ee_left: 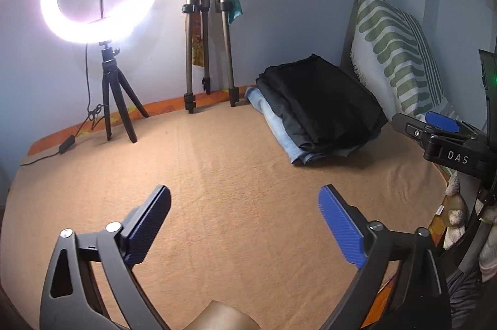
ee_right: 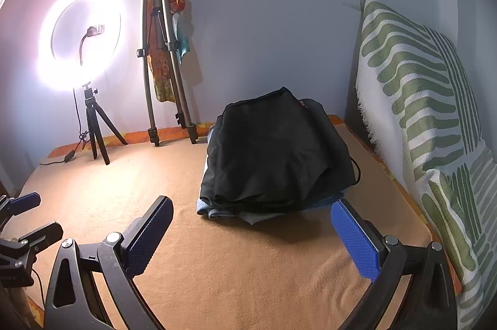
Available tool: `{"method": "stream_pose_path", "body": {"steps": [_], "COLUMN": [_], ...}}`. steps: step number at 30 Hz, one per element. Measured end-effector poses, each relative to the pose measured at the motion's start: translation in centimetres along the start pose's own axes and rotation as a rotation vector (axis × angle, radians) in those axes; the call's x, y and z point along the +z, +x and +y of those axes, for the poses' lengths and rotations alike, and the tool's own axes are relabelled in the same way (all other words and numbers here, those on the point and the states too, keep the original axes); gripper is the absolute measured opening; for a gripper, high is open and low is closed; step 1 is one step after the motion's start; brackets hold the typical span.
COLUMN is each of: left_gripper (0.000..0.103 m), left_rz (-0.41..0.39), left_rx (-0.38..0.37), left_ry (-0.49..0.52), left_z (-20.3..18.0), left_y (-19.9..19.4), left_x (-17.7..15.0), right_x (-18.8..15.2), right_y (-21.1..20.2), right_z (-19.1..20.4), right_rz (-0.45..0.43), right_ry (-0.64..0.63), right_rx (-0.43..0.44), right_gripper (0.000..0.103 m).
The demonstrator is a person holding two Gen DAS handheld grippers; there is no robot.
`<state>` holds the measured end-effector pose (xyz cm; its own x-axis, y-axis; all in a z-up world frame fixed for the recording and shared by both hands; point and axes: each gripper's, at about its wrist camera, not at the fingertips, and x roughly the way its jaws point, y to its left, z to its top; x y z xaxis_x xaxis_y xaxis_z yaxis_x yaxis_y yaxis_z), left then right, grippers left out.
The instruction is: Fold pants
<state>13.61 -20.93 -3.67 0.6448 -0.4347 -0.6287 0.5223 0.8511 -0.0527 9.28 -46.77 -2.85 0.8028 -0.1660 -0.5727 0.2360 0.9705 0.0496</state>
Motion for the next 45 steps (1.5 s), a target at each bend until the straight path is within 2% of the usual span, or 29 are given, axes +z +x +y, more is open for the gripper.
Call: {"method": "stream_pose_path", "body": {"steps": [20,45], "left_gripper": [0.098,0.098], "left_rz": [0.007,0.011], "left_rx": [0.016,-0.002], "left_ry": [0.011,-0.001], "left_z": [-0.48,-0.59], "left_y": [-0.31,-0.77], "left_x": [-0.65,-0.53], "right_x": [-0.48,-0.6], "right_y": [0.2,0.12], "right_z": [0.51,0.67], "right_rz": [0.01,0.02], "right_ry": [-0.013,-0.007], "right_rx": [0.002,0.017], "right_gripper": [0.103,0.103]}}
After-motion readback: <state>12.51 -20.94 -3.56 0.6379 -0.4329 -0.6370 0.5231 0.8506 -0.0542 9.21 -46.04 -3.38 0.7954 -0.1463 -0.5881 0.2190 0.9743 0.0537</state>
